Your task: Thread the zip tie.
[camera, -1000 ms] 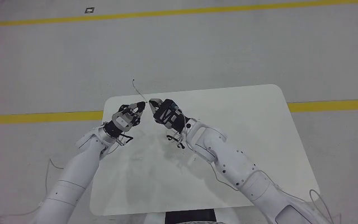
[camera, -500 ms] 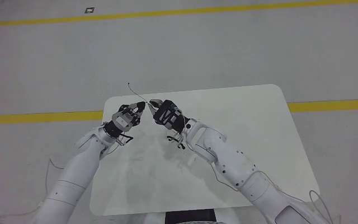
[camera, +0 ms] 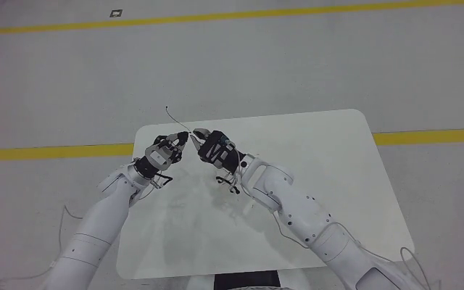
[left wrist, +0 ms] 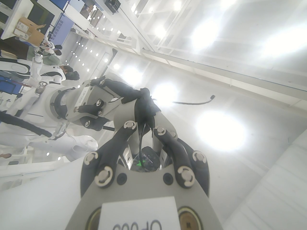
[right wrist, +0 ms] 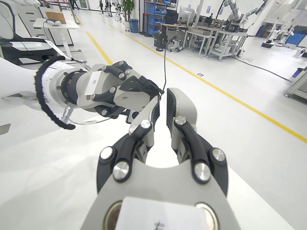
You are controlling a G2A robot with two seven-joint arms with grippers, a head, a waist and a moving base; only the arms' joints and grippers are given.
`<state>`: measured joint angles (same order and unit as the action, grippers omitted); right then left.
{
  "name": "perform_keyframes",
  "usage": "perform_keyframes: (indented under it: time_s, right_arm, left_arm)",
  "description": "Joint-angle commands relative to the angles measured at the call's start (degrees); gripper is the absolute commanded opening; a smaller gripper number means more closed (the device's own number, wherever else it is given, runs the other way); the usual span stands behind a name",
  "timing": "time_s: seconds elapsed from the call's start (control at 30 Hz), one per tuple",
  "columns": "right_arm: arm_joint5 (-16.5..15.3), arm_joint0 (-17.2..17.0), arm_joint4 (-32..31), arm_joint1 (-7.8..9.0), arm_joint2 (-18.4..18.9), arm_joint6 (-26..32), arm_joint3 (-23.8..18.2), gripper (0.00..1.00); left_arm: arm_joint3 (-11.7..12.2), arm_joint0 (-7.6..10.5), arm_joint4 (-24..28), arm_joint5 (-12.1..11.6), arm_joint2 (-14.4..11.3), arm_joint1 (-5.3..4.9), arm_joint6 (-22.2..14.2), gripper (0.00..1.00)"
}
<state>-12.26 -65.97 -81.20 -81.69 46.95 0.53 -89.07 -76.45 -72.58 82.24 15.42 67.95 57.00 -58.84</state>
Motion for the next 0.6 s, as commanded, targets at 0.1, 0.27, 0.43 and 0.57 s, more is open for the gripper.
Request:
perform_keyframes:
  time_s: [0.1,0.27,0.43,0.57]
  right_arm:
    - [-0.2,0.0,-0.1,-0.13,0.1,0.0,0.1,0.10]
    - [-0.1,-0.1,-0.3,-0.27,0.1,-0.3,0.0,0.10]
    - [-0.1,-0.2,-0.5,-0.37,0.3,-0.5,-0.1,0.09]
    - [-0.3,-0.2,-0.6,-0.46,0.4,-0.5,0.0,0.10]
  left_arm:
    - [0.0,0.00,0.0,0.0,0.0,0.00,0.0,0.00]
    - [0.0,0.00,0.0,0.0,0.0,0.00,0.0,0.00]
    - [0.0,0.00,0.0,0.0,0.0,0.00,0.0,0.00]
    - [0.0,0.00,0.0,0.0,0.0,0.00,0.0,0.00]
